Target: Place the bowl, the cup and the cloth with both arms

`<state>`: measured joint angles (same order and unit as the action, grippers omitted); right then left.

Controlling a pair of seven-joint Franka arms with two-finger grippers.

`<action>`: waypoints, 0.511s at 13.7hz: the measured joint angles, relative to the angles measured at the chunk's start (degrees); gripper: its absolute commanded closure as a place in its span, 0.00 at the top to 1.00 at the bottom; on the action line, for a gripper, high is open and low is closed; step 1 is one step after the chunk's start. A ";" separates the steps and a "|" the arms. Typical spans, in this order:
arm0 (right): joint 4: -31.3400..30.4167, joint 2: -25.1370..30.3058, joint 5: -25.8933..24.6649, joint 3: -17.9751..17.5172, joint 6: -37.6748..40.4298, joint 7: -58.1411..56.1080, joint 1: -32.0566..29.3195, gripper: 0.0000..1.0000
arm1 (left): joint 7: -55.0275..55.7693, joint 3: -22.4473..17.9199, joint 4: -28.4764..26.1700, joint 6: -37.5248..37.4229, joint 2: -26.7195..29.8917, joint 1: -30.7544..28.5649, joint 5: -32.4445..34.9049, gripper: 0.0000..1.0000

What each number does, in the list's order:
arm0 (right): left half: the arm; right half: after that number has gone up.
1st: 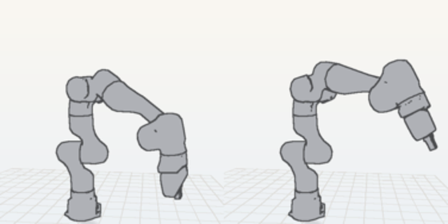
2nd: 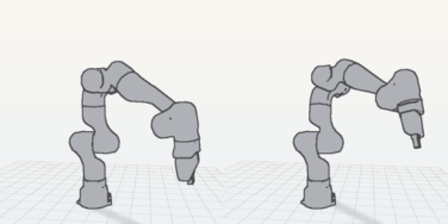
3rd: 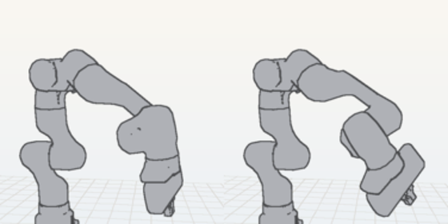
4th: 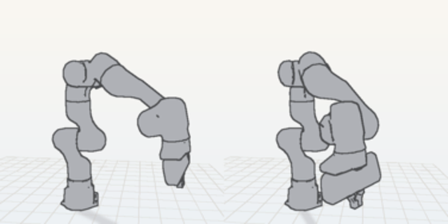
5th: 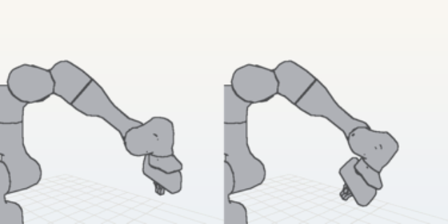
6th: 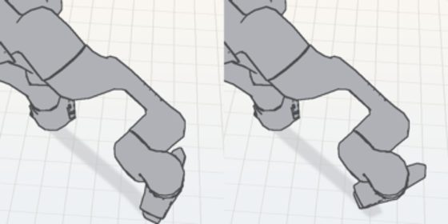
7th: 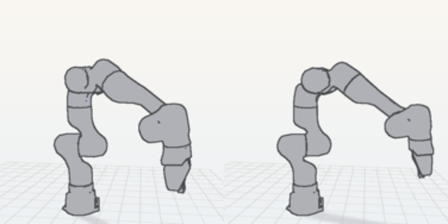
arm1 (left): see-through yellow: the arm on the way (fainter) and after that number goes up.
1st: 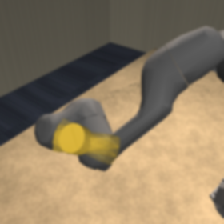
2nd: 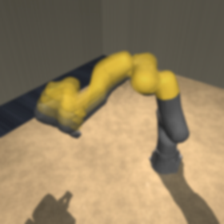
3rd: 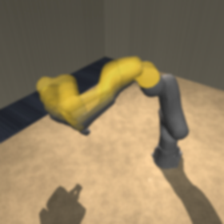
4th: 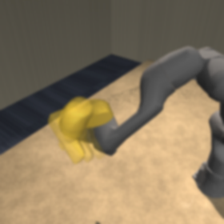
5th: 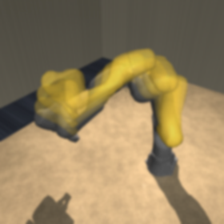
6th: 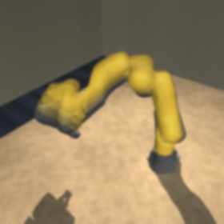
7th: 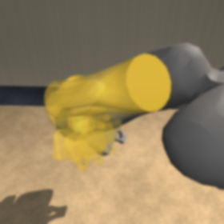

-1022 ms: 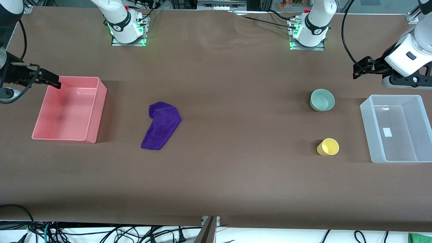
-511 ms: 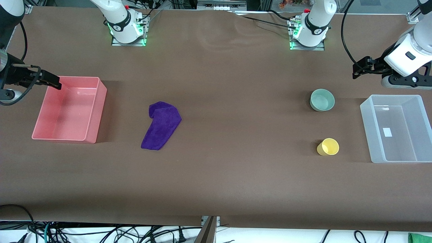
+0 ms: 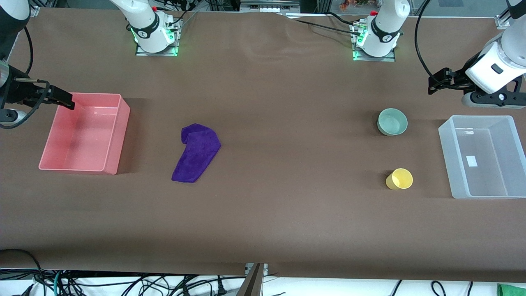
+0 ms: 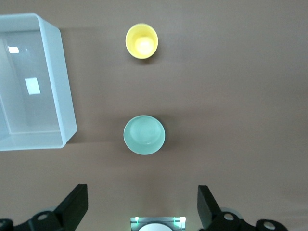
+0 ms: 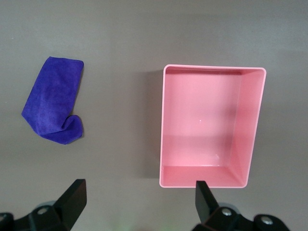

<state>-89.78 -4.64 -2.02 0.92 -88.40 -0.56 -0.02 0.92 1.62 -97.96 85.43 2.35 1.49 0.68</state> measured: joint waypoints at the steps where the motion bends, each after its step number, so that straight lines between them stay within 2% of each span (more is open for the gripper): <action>1: 0.00 0.00 0.00 0.00 -0.01 0.00 0.00 1.00 | -0.11 -0.04 -0.68 -0.02 -0.32 -0.15 -0.32 1.00; 4: 0.00 -0.04 0.00 0.00 -0.13 0.00 0.00 1.00 | -1.74 -0.06 -4.91 1.52 -1.37 -0.91 -1.27 1.00; 7: 0.00 -0.32 0.01 -0.05 -1.05 0.00 0.04 1.00 | -10.91 -0.10 -15.04 12.04 -2.17 -4.13 -1.51 1.00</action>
<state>-89.78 -4.96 -2.01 0.87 -89.45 -0.56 0.02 -9.99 1.52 -113.00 97.47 0.19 -2.64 -0.83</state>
